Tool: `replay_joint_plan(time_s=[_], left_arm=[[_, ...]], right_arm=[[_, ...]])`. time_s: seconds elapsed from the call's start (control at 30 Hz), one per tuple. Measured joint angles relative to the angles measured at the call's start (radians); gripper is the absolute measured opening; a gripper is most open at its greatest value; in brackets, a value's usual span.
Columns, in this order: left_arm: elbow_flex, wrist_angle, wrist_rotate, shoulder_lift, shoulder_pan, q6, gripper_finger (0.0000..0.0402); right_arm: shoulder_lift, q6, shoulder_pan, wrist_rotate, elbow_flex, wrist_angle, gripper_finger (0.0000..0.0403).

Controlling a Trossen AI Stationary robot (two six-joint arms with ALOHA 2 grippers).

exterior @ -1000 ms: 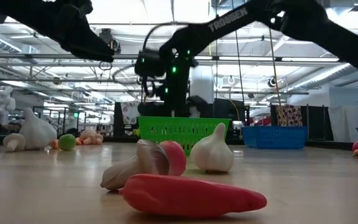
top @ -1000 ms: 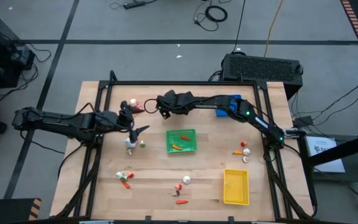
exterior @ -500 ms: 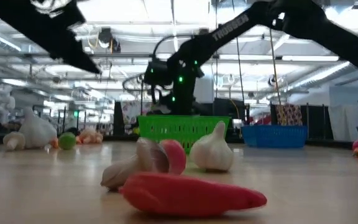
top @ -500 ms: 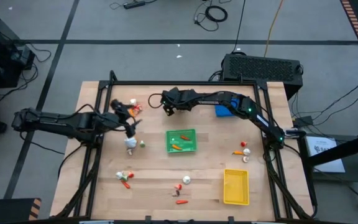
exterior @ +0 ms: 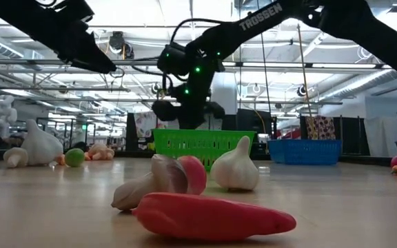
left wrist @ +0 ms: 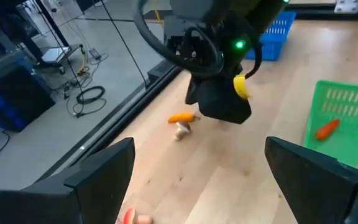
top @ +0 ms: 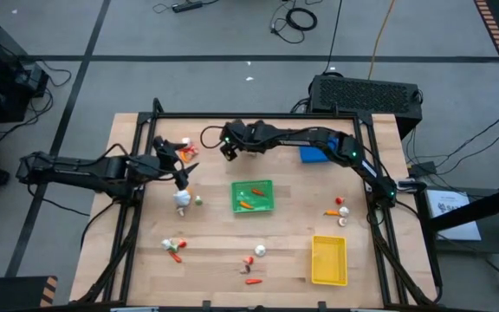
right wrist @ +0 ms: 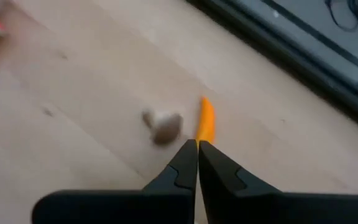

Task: Sort produce into baskets
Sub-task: Put the yellow chili pepper into the green bin

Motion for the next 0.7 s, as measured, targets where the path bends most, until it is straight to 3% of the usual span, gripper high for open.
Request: replay_joint_plan(time_s=[0.13, 0.23, 0.3, 0.43, 0.6, 0.7], left_arm=[[0.000, 0.010, 0.001, 0.007, 0.000, 0.013, 0.0365], [0.000, 0.033, 0.005, 0.007, 0.000, 0.017, 0.0365], [0.000, 0.041, 0.007, 0.007, 0.000, 0.023, 0.0365], [0.000, 0.056, 0.008, 0.007, 0.000, 0.026, 0.0365], [0.000, 0.081, 0.010, 0.006, 0.000, 0.051, 0.0365], [0.000, 0.098, 0.010, 0.006, 0.000, 0.076, 0.0365]], right_arm=[[0.004, -0.109, -0.021, -0.042, 0.030, -0.007, 0.0009], [0.003, -0.093, -0.064, -0.245, 0.055, -0.017, 0.0016], [0.003, -0.089, -0.091, -0.318, 0.058, -0.023, 0.0031], [0.003, -0.082, -0.148, -0.354, 0.058, -0.044, 0.0079], [0.004, -0.035, -0.206, -0.487, 0.067, -0.079, 0.0148], [0.004, -0.038, -0.208, -0.496, 0.067, -0.123, 0.0179]])
